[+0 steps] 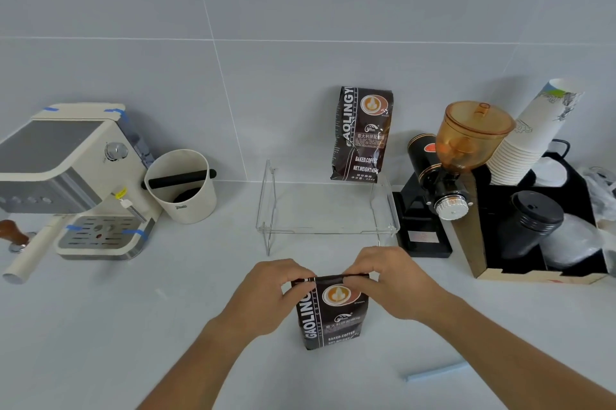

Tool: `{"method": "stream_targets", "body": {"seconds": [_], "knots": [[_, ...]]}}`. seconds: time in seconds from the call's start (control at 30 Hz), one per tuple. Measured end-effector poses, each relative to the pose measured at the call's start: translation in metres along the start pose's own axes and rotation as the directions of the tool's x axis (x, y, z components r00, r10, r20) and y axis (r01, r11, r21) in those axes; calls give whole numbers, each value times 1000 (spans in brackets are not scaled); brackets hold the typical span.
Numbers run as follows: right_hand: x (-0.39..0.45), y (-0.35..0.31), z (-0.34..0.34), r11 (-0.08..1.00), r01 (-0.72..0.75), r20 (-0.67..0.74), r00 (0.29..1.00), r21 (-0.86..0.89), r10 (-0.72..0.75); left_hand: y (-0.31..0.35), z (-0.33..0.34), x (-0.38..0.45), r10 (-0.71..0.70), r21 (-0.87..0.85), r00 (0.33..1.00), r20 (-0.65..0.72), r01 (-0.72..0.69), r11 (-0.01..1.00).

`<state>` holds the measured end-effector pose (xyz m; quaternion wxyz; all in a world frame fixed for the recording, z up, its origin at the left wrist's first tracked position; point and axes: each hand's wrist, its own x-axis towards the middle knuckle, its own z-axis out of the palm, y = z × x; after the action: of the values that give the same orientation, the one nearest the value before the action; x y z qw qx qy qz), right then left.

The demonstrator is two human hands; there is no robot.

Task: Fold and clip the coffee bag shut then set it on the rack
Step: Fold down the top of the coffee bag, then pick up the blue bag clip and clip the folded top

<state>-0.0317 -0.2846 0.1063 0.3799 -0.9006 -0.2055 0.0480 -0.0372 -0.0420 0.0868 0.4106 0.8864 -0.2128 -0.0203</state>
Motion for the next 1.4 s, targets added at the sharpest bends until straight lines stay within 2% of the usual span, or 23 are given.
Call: {"method": "stream_targets", "body": {"seconds": [0.07, 0.23, 0.47, 0.53, 0.63, 0.77, 0.9, 1.03, 1.23, 1.4], "knots": [[-1, 1, -1, 1000, -28, -45, 999, 5, 29, -1, 0, -1, -14, -27, 1000, -8, 14, 1000], [-7, 8, -17, 999, 43, 18, 999, 10, -43, -3, 1, 1, -78, -96, 997, -19, 76, 992], [-16, 28, -31, 984, -138, -122, 981, 115, 152, -4, -2, -4, -94, -98, 994, -54, 89, 991], [-28, 47, -39, 966, -239, -145, 957, 100, 252, -4, 0, -6, -101, -116, 992, -72, 92, 989], [-48, 83, -46, 916, -393, -144, 913, -74, 381, -5, 5, -8, -139, -124, 985, -104, 126, 984], [-87, 137, -33, 793, -555, -39, 824, -253, 565, -5, 11, -10, -164, -123, 977, -137, 147, 981], [-121, 169, -15, 677, -716, -53, 693, -170, 719, -4, 12, -11, -151, -119, 975, -165, 132, 984], [-137, 181, 1, 587, -777, -43, 610, -228, 791, -7, 15, -14, -142, -129, 972, -187, 119, 984], [-139, 182, 11, 539, -785, -77, 585, -306, 808, -8, 18, -15, -183, -138, 961, -206, 157, 978], [-141, 174, 11, 567, -789, -124, 603, -237, 788, -8, 24, -16, -260, -232, 935, -241, 205, 951]]}}
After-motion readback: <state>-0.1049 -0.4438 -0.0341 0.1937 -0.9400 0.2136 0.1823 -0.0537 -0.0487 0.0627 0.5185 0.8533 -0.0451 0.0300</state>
